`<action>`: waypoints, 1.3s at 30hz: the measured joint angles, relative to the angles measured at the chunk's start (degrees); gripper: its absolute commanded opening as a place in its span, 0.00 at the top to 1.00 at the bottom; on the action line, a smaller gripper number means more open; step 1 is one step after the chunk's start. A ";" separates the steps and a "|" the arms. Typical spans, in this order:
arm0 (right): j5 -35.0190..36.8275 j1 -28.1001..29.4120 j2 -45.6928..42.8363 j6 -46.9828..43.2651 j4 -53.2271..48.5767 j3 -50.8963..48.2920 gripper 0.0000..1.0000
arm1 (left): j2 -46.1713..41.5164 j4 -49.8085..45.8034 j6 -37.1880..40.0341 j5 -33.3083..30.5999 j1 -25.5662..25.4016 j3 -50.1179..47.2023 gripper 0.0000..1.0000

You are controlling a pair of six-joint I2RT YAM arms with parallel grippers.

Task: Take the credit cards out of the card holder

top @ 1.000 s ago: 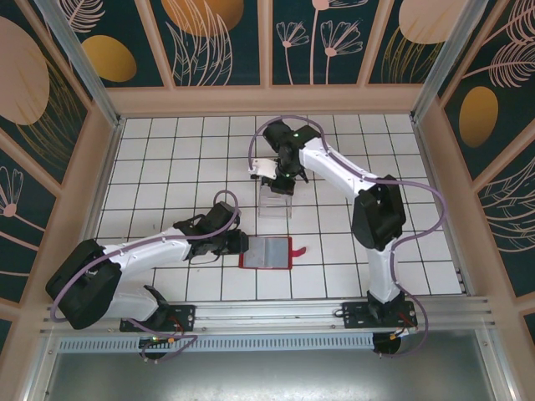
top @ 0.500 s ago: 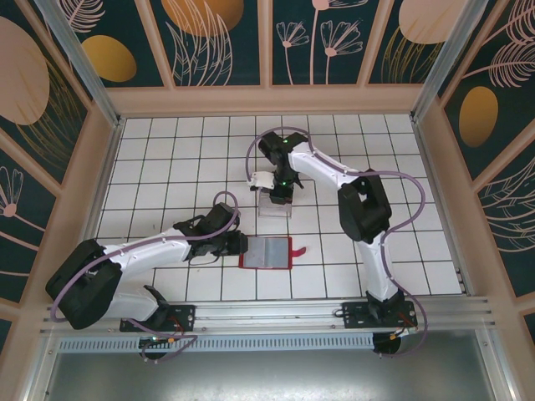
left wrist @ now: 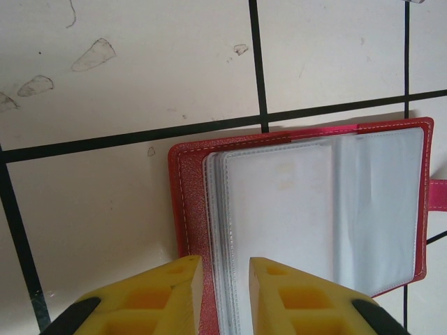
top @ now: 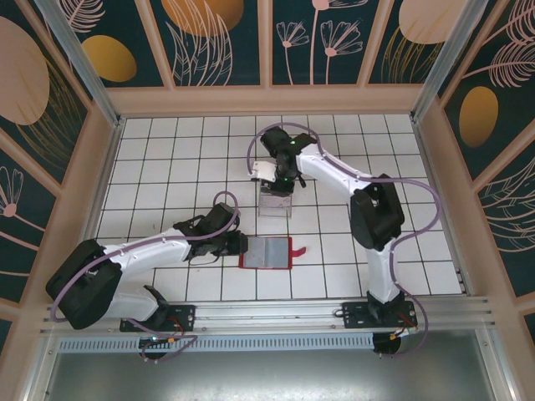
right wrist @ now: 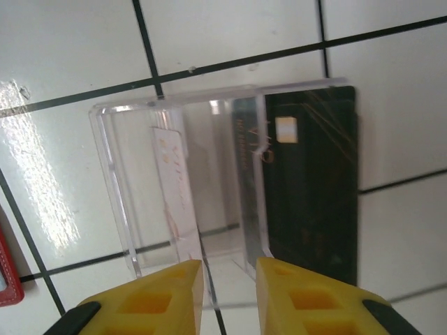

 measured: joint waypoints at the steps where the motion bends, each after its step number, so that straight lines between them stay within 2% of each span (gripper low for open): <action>1: 0.31 0.09 -1.29 0.63 0.70 -0.74 0.72 | 0.00 0.00 0.00 0.00 0.00 0.00 0.74; 8: -3.80 0.33 -8.94 13.42 7.34 -5.88 0.69 | 0.11 -0.09 0.20 -0.02 0.00 0.28 0.74; 11: -5.88 0.35 -12.22 23.02 11.02 -10.54 0.70 | 0.11 -0.24 0.22 -0.13 0.00 0.70 0.75; 13: -6.71 0.42 -13.57 31.21 12.63 -12.87 0.74 | 0.09 -0.24 0.17 -0.22 0.11 0.76 0.75; 17: -8.44 0.79 -13.94 45.55 15.34 -16.17 0.74 | -0.68 0.17 -0.31 0.28 1.79 0.39 0.75; 23: -10.43 5.49 -14.19 61.68 16.90 -23.41 0.74 | -2.34 0.48 -0.42 1.51 5.49 -0.96 0.75; 25: -10.38 7.69 -14.32 65.88 17.18 -25.05 0.71 | -2.67 0.50 -0.20 1.73 6.78 -1.49 0.75; 32: -9.25 16.41 -14.01 75.49 17.16 -25.55 0.72 | -2.82 0.87 1.77 2.21 13.07 -1.99 0.75; 39: -4.96 21.07 -8.13 81.53 14.40 -21.33 0.69 | -2.80 1.53 5.14 4.04 19.78 -1.99 0.75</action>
